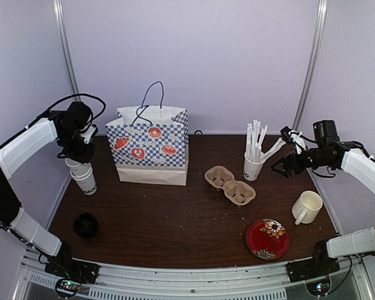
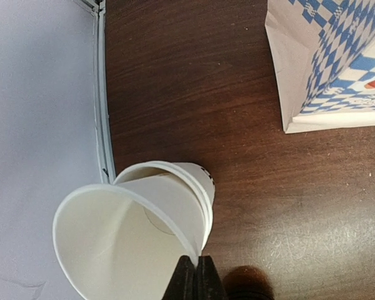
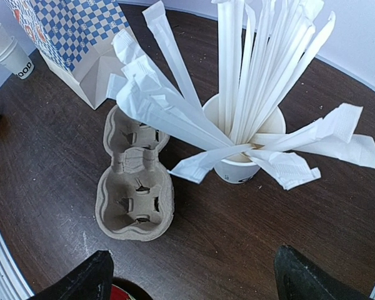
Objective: Pack the takeout coffee
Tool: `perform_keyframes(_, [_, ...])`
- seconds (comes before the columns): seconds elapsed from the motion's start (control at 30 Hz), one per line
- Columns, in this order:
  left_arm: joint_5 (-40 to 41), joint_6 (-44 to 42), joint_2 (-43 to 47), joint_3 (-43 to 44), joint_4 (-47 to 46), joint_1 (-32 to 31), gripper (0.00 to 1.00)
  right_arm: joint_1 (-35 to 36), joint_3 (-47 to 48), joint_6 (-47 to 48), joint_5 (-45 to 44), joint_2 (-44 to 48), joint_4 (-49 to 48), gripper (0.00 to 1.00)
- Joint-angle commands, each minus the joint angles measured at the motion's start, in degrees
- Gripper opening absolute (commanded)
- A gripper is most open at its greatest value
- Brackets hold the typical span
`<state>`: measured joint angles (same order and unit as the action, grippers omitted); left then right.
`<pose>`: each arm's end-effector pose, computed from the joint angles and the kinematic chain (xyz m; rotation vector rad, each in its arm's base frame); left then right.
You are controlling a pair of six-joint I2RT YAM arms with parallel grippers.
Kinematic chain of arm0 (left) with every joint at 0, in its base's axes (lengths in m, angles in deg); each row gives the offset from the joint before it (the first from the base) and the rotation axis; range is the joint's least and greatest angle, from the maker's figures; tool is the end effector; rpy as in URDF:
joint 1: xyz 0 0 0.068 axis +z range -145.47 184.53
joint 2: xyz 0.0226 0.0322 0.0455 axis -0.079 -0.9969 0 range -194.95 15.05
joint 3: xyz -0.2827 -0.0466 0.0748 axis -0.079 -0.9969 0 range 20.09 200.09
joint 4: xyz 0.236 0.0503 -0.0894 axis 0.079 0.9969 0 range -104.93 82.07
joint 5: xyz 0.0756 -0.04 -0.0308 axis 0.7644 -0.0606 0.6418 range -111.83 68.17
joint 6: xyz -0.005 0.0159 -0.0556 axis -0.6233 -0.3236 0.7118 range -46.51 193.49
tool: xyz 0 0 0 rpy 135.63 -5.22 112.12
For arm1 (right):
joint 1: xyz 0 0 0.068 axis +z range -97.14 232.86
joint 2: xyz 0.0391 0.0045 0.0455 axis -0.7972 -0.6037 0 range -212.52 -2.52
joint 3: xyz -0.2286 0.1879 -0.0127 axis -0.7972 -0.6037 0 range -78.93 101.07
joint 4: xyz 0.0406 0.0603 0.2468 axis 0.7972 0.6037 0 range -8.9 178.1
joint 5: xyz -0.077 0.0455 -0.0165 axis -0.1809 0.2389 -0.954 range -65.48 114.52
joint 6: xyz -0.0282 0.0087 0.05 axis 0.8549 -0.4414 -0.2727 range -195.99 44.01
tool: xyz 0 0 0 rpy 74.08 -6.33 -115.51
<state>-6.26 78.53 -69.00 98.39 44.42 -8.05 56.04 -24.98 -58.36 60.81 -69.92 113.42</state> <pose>0.2792 -0.0509 0.3321 0.0949 2.6594 0.2694 0.2305 0.0374 0.3048 -0.6967 2.1455 0.6125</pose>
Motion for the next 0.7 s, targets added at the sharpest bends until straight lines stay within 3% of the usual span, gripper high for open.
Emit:
perform_keyframes(0.0, [-0.5, 0.2, 2.1, 1.5, 0.5, 0.0, 0.0, -0.3, -0.1, -0.3, 0.9, 0.6, -0.4, 0.92])
perform_keyframes(0.33, [1.7, 1.3, 9.8, 11.1, 6.8, -0.6, 0.0, -0.3, 1.7, 0.0, 0.8, 1.3, 1.5, 0.92])
perform_keyframes(0.4, [-1.0, 0.8, 11.9, 13.5, 7.0, -1.7, 0.0, -0.3, 3.1, 0.7, 0.5, 1.6, 3.0, 0.92])
perform_keyframes(0.53, [-7.1, 0.0, 14.1, 16.1, 6.4, -7.9, 0.0, -0.3, 5.1, 1.4, -0.1, 2.3, 5.6, 0.93])
perform_keyframes(0.67, [-14.5, -1.4, 14.3, 16.5, 4.1, -19.2, 0.0, -0.3, 7.1, 1.6, -0.4, 2.6, 8.2, 0.94])
